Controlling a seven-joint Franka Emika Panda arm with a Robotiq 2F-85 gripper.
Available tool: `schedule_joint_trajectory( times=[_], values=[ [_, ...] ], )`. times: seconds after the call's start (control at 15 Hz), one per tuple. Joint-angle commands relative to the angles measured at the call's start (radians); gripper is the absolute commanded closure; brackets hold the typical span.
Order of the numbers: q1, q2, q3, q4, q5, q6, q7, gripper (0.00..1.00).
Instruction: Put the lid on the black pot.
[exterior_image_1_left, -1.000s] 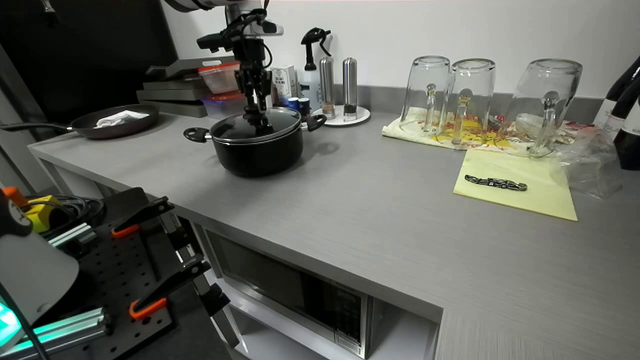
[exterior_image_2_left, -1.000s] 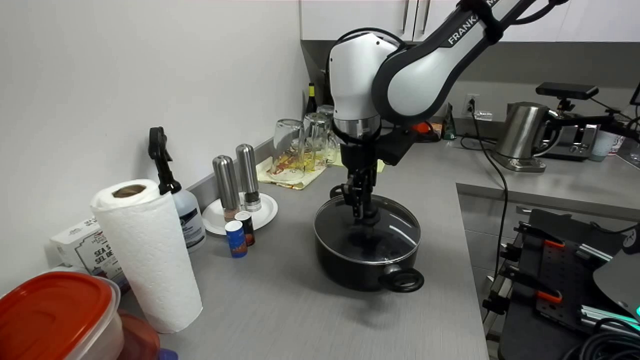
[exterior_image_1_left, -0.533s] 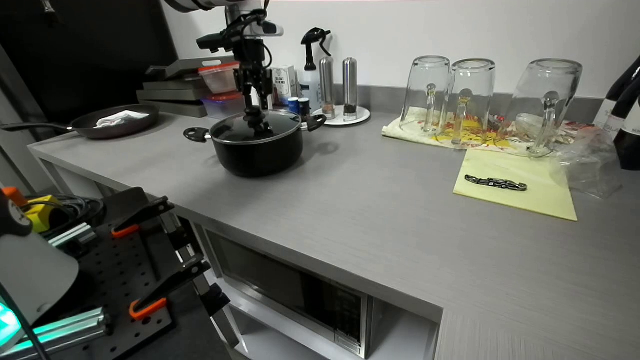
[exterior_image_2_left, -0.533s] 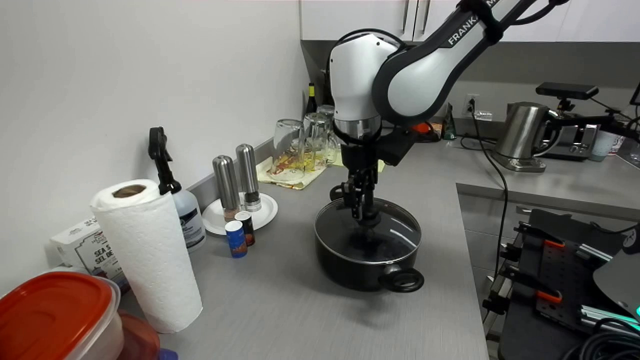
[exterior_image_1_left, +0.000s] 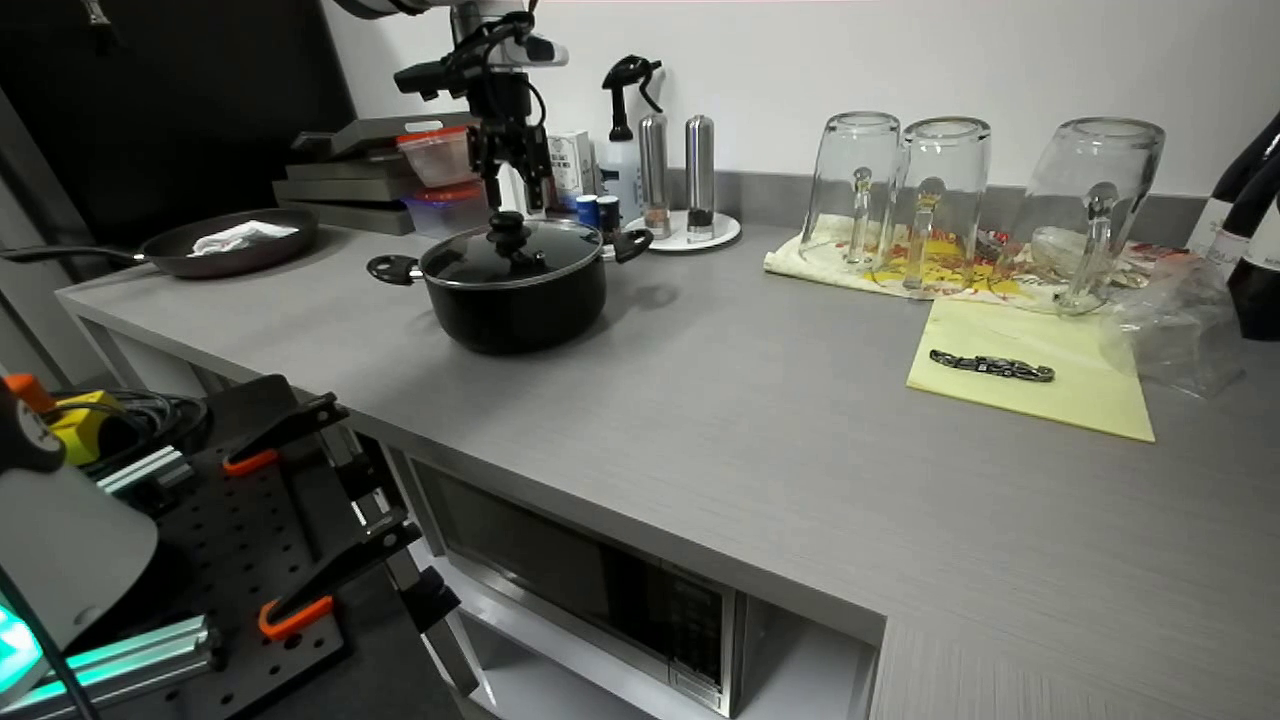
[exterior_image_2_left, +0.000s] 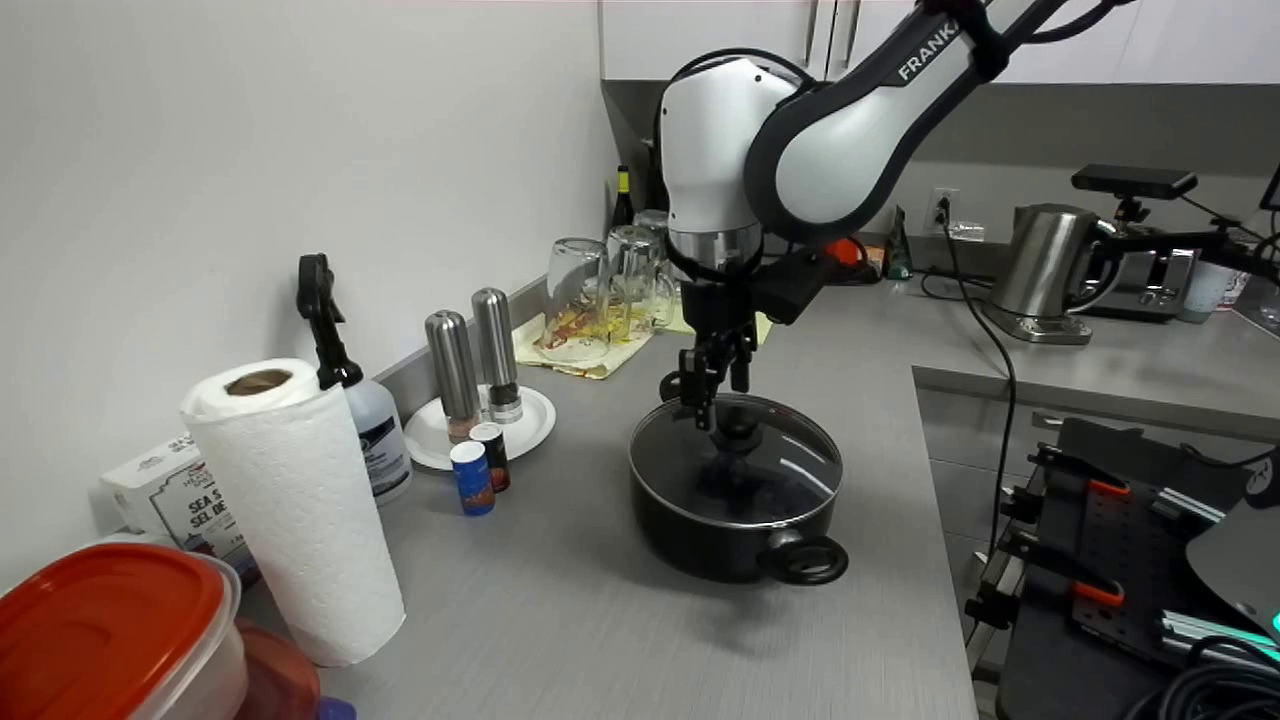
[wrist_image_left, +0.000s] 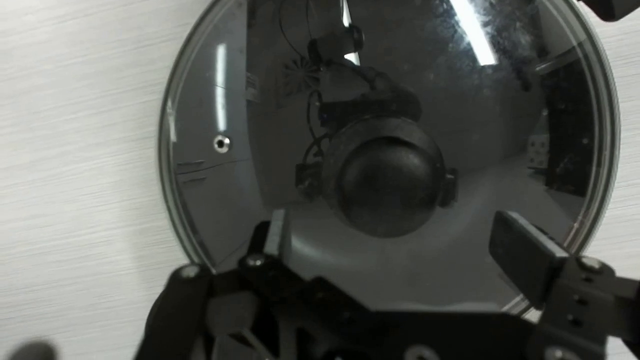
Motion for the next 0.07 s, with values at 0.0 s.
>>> schedule_joint_trajectory(
  times=[0.0],
  values=[
    [-0.002,-0.002,0.001,0.002,0.0,-0.003,-0.001,0.0]
  ],
)
